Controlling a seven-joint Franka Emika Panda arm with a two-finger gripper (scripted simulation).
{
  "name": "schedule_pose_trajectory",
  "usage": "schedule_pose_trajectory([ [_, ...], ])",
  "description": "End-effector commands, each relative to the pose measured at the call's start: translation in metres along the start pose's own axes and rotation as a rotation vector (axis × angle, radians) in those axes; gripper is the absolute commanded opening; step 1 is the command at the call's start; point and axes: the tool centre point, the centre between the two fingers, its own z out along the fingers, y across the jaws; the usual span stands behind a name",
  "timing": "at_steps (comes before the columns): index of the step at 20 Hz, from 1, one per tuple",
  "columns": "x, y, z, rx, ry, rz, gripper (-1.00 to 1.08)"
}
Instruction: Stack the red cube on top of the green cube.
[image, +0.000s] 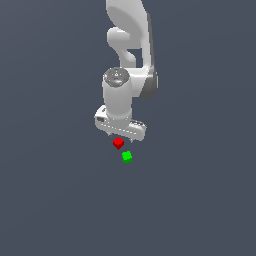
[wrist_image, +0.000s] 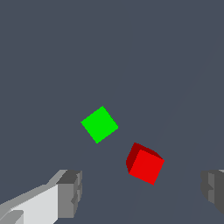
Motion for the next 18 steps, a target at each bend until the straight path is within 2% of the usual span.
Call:
schedule_pose_trajectory([
  [1, -0.006, 0.008, 0.013, 0.0, -0.001, 0.083, 1.0],
  [10, -0.025, 0.026, 0.051, 0.002, -0.003, 0.323, 1.0],
  [18, -0.034, 0.032, 0.066, 0.003, -0.004, 0.42, 1.0],
])
